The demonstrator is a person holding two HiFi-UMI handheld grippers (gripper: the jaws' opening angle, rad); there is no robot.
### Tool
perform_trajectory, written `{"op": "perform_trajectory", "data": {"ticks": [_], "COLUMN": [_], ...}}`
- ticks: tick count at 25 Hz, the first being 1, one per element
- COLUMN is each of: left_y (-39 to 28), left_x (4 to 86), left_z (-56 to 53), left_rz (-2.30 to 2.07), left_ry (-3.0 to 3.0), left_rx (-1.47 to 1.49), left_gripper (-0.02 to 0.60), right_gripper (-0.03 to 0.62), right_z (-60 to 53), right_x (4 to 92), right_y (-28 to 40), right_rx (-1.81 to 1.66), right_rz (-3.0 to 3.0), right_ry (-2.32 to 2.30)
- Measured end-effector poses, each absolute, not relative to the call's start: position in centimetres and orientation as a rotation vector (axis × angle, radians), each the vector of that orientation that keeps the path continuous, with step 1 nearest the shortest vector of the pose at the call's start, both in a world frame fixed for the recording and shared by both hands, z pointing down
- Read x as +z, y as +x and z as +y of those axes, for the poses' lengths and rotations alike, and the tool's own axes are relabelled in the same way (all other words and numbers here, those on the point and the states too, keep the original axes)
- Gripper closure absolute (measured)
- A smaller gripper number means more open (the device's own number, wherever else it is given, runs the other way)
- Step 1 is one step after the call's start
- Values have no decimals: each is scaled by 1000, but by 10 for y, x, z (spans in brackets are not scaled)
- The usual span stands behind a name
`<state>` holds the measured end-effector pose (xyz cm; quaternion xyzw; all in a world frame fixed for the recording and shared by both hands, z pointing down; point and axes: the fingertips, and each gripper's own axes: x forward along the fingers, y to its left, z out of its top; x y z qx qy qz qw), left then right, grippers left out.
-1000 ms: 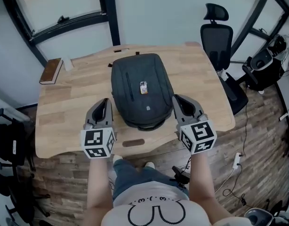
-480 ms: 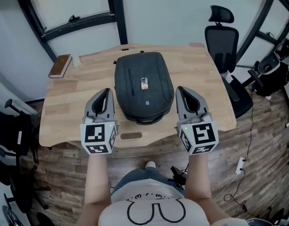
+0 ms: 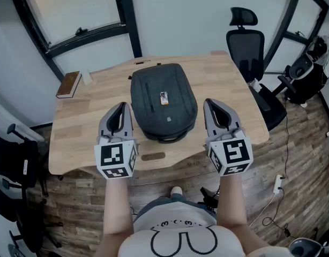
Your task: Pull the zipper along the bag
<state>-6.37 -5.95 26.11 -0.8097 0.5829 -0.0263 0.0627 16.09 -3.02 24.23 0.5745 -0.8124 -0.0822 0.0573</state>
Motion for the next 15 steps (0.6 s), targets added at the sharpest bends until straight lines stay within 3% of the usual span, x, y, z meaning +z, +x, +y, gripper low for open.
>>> {"op": "perform_trajectory", "data": {"ticks": [15], "left_y": [-86], "left_x": [247], "left_z": [-50], "left_rz": [1754], "left_ry": [-2402], "left_rx": [-51], "left_gripper": [561], "right_gripper": [543], "right_z": [-24], "right_x": [222], "right_y": [154], "right_rx": [-356], "right_rz": [-2436], "right_ry": [1800]}}
